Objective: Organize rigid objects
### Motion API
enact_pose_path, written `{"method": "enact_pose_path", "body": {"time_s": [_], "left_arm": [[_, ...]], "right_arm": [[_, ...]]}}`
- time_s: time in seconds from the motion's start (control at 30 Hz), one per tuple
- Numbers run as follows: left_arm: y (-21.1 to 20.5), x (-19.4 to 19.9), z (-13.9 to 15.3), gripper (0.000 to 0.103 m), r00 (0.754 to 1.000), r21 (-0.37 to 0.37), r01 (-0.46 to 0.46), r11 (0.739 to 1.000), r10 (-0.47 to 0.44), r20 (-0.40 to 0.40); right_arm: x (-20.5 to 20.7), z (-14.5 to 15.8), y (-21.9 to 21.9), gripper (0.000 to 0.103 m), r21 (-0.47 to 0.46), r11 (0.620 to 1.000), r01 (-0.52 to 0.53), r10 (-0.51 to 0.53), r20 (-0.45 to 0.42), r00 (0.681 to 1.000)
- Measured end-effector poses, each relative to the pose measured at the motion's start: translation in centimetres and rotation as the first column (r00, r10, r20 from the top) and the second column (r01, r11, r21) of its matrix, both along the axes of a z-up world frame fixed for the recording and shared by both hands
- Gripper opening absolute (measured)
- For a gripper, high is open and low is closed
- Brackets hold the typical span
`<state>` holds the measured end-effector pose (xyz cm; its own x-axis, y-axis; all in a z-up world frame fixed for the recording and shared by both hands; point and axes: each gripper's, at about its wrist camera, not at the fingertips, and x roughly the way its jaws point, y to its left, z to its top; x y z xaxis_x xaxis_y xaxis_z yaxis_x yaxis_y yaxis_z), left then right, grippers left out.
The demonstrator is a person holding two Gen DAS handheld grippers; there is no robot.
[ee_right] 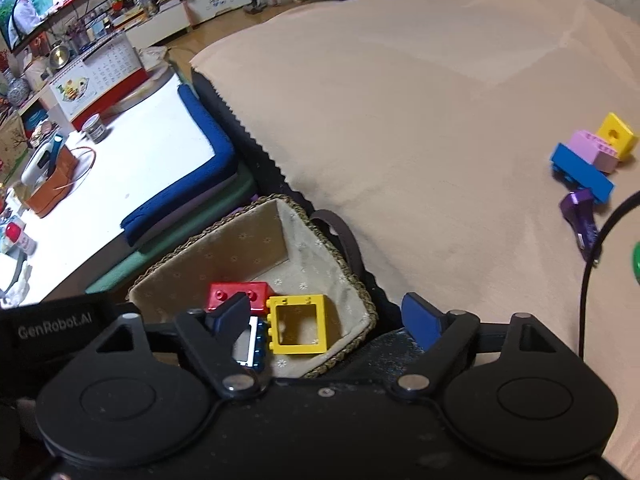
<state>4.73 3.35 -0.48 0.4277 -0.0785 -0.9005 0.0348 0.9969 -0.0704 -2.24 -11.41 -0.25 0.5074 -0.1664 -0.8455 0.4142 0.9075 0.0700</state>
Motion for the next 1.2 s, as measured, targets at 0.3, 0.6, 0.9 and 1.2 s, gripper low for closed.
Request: {"method": "enact_pose_path", "body": {"time_s": [0.3, 0.6, 0.9, 1.2], "left_arm": [[0.4, -0.9, 0.8, 0.082, 0.998, 0.014, -0.015, 1.000, 0.014, 0.058], [0.8, -0.9, 0.8, 0.082, 0.999, -0.018, -0.027, 0.999, 0.028, 0.045], [0.7, -1.0, 0.7, 0.082, 0.999, -0.021, -0.025, 0.999, 0.026, 0.041], [0.7, -1.1, 0.7, 0.082, 0.999, -0.023, -0.025, 0.999, 0.026, 0.039]], "right_arm": [[-2.4, -0.4, 0.9, 0.090, -0.016, 1.000, 0.028, -0.027, 0.024, 0.999], [-2.9, -0.9, 0.8, 0.090, -0.003, 1.000, 0.024, -0.024, 0.007, 1.000], [-3.0, -1.0, 0.6, 0.090, -0.004, 1.000, 0.021, -0.021, 0.005, 1.000], [-3.1, -1.0, 0.6, 0.090, -0.010, 1.000, 0.016, -0.016, 0.001, 1.000]]}}
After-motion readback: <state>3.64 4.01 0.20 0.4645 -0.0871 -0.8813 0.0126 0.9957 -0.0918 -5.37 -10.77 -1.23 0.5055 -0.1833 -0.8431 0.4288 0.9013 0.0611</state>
